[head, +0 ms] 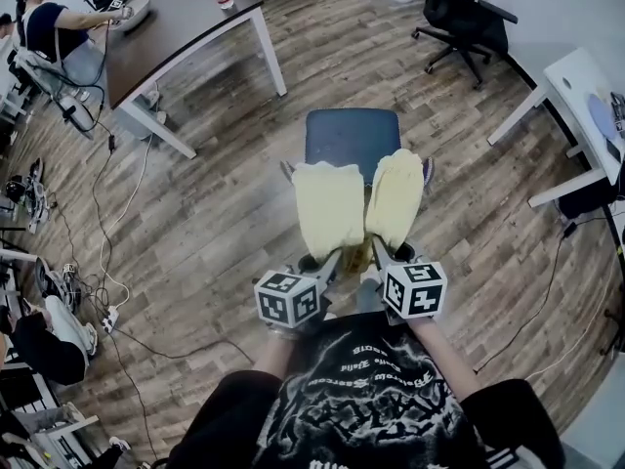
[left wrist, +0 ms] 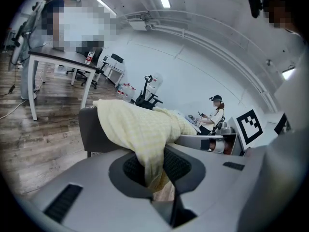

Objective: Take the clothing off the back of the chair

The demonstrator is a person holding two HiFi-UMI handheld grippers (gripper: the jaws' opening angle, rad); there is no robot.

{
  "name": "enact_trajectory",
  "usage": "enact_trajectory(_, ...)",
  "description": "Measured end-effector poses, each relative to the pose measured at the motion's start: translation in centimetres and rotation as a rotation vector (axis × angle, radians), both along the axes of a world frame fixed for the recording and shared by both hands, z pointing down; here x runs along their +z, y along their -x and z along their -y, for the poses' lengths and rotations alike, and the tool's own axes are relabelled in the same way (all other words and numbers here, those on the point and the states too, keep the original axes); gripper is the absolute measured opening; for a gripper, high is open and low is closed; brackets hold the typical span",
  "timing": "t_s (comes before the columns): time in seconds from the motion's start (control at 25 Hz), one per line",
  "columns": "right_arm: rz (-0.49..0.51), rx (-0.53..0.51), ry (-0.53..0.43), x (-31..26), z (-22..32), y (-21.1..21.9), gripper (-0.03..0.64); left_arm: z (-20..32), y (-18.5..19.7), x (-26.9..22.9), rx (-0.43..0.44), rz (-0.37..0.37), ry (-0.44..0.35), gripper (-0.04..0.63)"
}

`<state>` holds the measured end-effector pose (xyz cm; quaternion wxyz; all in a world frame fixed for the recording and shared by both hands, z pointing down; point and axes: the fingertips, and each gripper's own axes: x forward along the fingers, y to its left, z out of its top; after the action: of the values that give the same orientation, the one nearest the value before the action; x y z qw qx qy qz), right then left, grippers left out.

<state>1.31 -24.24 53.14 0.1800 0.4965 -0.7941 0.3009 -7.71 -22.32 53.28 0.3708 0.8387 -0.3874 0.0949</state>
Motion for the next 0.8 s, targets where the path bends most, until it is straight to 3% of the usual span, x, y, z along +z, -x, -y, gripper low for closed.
enact_trajectory(0.28, -0.003, 0.008, -0.028, -0.6, -2.8, 1.5, 0.080, -2.7, 1.5, -0.8, 0.006, 0.005, -0.040, 0.066)
enact_trajectory(0.44, -0.013, -0.011, -0.057, -1.1, -4.5, 2.5, 0.080, -4.0, 2.0, -1.4, 0.002, 0.025, -0.101, 0.066)
enact_trajectory(0.8, -0.027, -0.004, -0.094, -1.8, -7.3, 3.6, 0.080, -7.1, 1.8, -2.4, 0.079, -0.021, -0.131, 0.066)
